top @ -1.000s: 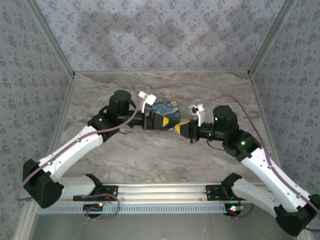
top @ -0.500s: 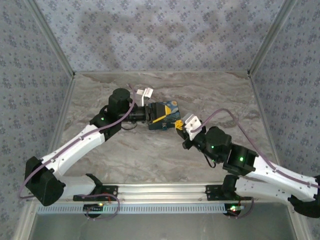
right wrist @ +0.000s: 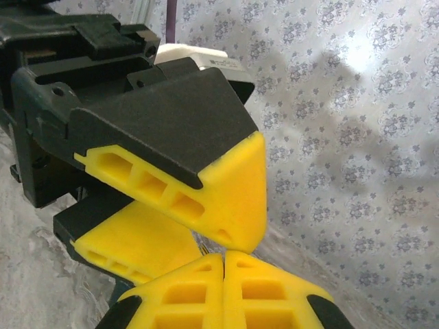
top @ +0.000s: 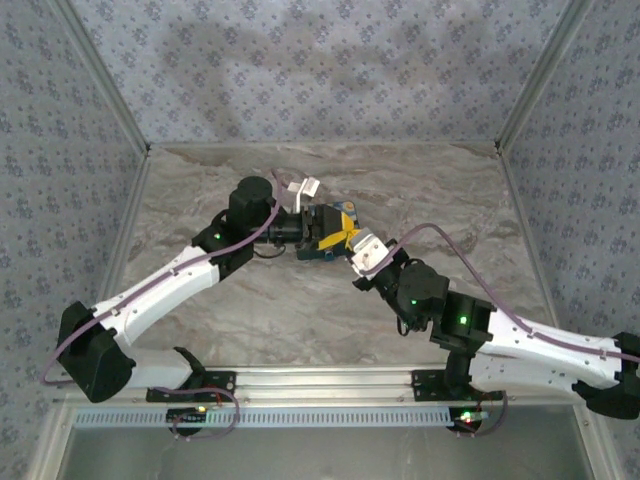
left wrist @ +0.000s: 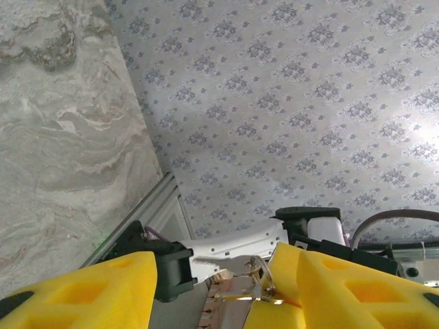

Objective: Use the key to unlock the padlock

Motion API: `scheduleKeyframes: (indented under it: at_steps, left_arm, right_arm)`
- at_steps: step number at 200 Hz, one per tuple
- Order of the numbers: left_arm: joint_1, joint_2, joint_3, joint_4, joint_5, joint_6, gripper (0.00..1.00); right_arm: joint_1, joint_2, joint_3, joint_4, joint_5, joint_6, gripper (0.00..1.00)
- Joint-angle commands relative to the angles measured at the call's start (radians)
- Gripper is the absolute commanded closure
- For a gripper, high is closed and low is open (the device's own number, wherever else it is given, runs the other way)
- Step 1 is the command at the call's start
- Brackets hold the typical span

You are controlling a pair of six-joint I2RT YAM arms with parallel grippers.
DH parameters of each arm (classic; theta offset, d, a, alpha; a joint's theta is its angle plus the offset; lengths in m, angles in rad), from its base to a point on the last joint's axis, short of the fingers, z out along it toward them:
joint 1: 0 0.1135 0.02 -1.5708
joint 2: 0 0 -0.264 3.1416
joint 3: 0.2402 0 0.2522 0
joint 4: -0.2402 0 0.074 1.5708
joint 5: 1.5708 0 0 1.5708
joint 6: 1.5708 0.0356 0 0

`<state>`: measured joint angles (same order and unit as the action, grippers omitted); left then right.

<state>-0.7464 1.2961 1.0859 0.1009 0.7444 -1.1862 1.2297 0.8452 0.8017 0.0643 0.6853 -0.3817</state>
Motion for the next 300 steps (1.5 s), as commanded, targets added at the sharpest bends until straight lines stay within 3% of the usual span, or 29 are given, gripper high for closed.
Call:
scheduleKeyframes:
  at_steps: [1, 83, 122, 134, 152, 170, 182, 206, 248, 277, 300]
  left_arm:
    - [-0.007, -0.019, 0.038, 0.049, 0.032, -0.019, 0.50]
    - [-0.006, -0.019, 0.032, 0.057, 0.036, -0.021, 0.84]
    - [-0.002, -0.020, 0.030, 0.050, 0.037, -0.015, 0.93]
    - [0.002, -0.021, 0.028, 0.045, 0.036, -0.010, 1.00]
    - [0.006, -0.026, 0.026, 0.033, 0.029, 0.006, 1.00]
    - [0.009, -0.034, 0.040, -0.024, 0.005, 0.056, 1.00]
    - [0.011, -0.042, 0.065, -0.112, -0.026, 0.127, 1.00]
    - [0.014, -0.046, 0.104, -0.253, -0.100, 0.257, 1.00]
    - [0.006, -0.043, 0.125, -0.359, -0.220, 0.401, 1.00]
    - [-0.015, -0.043, 0.102, -0.314, -0.279, 0.416, 1.00]
    - [-0.034, -0.046, 0.084, -0.246, -0.287, 0.396, 1.00]
  right_arm:
    - [0.014, 0.009, -0.010, 0.044, 0.052, -0.050, 1.00]
    - [0.075, 0.050, -0.023, 0.069, 0.124, -0.145, 1.00]
    - [0.080, 0.057, -0.026, 0.075, 0.131, -0.164, 1.00]
    - [0.080, 0.056, -0.026, 0.070, 0.132, -0.161, 1.00]
    - [0.080, 0.052, -0.015, 0.036, 0.132, -0.127, 1.00]
    - [0.065, 0.040, 0.014, -0.053, 0.119, -0.034, 0.75]
    - [0.045, 0.011, 0.026, -0.120, 0.093, 0.049, 0.68]
    - [-0.027, -0.066, 0.028, -0.253, -0.032, 0.262, 0.58]
    - [-0.252, -0.136, 0.029, -0.363, -0.440, 0.647, 0.55]
    - [-0.412, -0.135, -0.059, -0.159, -0.796, 0.865, 0.60]
    - [-0.528, -0.119, -0.158, 0.129, -0.974, 1.063, 0.60]
